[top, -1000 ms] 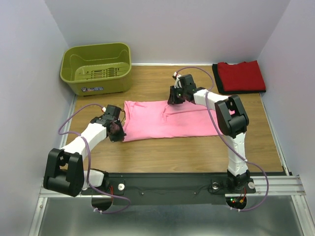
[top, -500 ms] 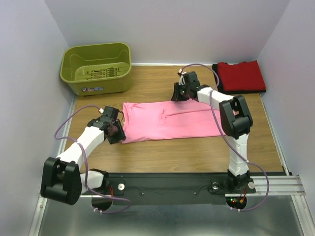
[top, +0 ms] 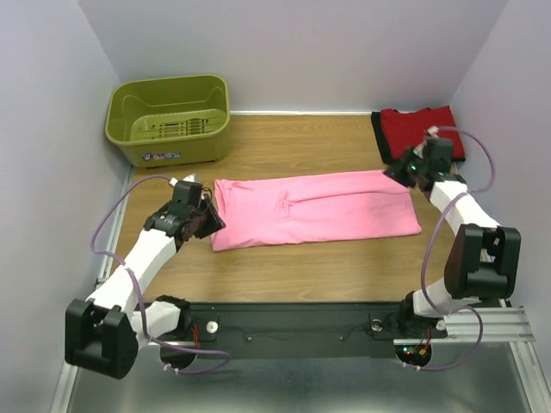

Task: Fold and stack the t-shirts
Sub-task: Fold the tshirt

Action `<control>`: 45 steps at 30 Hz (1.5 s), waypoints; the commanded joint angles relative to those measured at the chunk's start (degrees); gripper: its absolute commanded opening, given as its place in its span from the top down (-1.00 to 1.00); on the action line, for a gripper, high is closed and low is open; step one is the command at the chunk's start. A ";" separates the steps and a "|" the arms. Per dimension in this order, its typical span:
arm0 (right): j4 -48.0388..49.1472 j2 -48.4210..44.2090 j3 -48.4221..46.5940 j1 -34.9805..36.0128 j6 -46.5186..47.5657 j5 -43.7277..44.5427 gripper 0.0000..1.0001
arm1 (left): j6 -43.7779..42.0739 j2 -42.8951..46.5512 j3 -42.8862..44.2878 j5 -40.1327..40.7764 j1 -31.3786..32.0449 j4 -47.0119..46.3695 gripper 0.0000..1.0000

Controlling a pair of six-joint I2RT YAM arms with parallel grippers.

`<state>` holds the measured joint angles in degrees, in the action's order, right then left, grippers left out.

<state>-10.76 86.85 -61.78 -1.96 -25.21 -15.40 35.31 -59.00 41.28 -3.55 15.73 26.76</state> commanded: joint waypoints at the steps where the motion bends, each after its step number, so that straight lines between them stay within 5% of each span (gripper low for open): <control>1: -1.01 -2.03 8.33 -9.72 -7.04 -3.32 0.40 | 2.31 -5.58 1.70 -4.44 2.89 -9.44 0.31; 11: 4.96 -3.62 20.81 -19.66 -13.98 -3.41 0.49 | 2.75 -16.93 -2.60 -3.30 3.53 -17.35 0.66; 20: 6.37 -3.70 31.36 -29.92 -17.50 2.04 0.51 | 0.64 -21.15 -9.37 -10.50 -7.45 -21.31 0.86; 28: 5.76 -11.87 35.32 -32.23 -20.14 2.84 0.49 | -2.70 -16.94 -9.12 -8.23 -13.62 -17.81 0.87; 31: 5.67 -16.69 35.15 -29.44 -19.70 2.04 0.46 | -3.14 -13.87 -6.05 -7.52 -13.36 -15.96 0.64; 35: 1.99 -21.36 31.20 -12.52 -13.75 9.05 0.32 | -2.53 -10.00 -0.42 -3.24 -8.62 -13.59 0.02; 37: -0.73 -22.07 27.79 -7.91 -10.93 11.87 0.22 | -1.92 -9.81 3.70 0.02 -2.91 -11.92 -0.10; 41: -6.80 -18.38 21.63 -1.65 -3.53 9.60 0.13 | -1.73 -12.28 8.99 7.24 5.00 -12.09 -0.09; 45: -11.20 -14.26 18.28 5.46 1.21 9.42 0.12 | -5.24 -22.63 15.66 11.45 7.83 -12.52 0.22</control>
<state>-15.14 70.02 -40.27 -1.45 -31.27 -7.40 33.10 -74.48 52.34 0.69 22.52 13.56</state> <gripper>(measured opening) 0.438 0.426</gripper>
